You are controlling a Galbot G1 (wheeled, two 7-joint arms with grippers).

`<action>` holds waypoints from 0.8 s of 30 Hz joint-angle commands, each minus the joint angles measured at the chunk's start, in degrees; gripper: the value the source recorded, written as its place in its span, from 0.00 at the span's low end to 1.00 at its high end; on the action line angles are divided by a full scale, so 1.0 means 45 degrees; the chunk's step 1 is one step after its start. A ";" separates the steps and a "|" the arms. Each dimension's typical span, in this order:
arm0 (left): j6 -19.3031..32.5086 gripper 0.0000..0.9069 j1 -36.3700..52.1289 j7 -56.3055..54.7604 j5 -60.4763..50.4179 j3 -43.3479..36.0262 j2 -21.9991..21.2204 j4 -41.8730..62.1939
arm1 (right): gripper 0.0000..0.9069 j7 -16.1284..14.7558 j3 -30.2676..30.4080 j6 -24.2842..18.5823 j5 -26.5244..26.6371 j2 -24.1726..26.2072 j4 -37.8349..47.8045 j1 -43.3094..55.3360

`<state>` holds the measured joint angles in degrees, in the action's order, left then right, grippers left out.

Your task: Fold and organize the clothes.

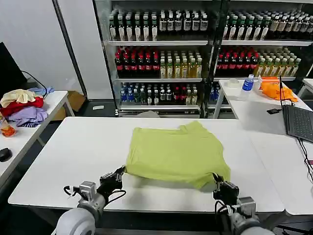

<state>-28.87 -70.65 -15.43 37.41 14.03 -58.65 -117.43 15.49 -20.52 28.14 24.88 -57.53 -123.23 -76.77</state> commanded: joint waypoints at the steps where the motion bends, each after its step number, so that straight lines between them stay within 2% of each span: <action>1: 0.0102 0.08 0.2588 0.0051 0.0077 -0.1227 -0.0243 0.2226 | 0.00 -0.0026 0.1032 -0.0059 0.0201 0.0646 0.1723 0.2815; 5: -0.0224 0.08 0.3329 -0.0076 0.0457 -0.1579 -0.0448 0.2781 | 0.00 -0.0100 0.1481 -0.0138 0.0176 0.0664 0.2597 0.3766; 18: 0.0028 0.08 0.4499 -0.0256 0.0353 -0.1868 -0.0795 0.4724 | 0.00 -0.0338 0.2221 -0.0569 -0.0422 0.0237 0.4361 0.4970; 20: 0.0021 0.20 0.4521 -0.0245 0.0357 -0.1859 -0.0799 0.4833 | 0.00 -0.0430 0.2310 -0.0573 -0.0526 0.0177 0.4424 0.4986; 21: 0.0005 0.39 0.4512 -0.0237 0.0355 -0.1893 -0.0777 0.4837 | 0.00 -0.0466 0.2345 -0.0581 -0.0600 0.0166 0.4416 0.4973; 22: -0.0032 0.64 0.4479 -0.0205 0.0349 -0.1959 -0.0744 0.4805 | 0.01 -0.0516 0.2440 -0.0582 -0.0794 0.0107 0.4386 0.4939; 23: -0.0032 1.00 0.4464 -0.0191 0.0326 -0.1996 -0.0739 0.4769 | 0.87 -0.0506 0.2478 -0.0573 -0.0896 0.0042 0.4381 0.4944; 24: -0.0026 1.00 0.4459 -0.0187 0.0320 -0.2005 -0.0749 0.4754 | 1.00 -0.0474 0.2486 -0.0552 -0.0942 -0.0006 0.4401 0.4965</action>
<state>-28.80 -53.64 -16.29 38.69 6.38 -61.74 -99.90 13.69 -10.95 26.04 21.98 -57.56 -106.17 -57.08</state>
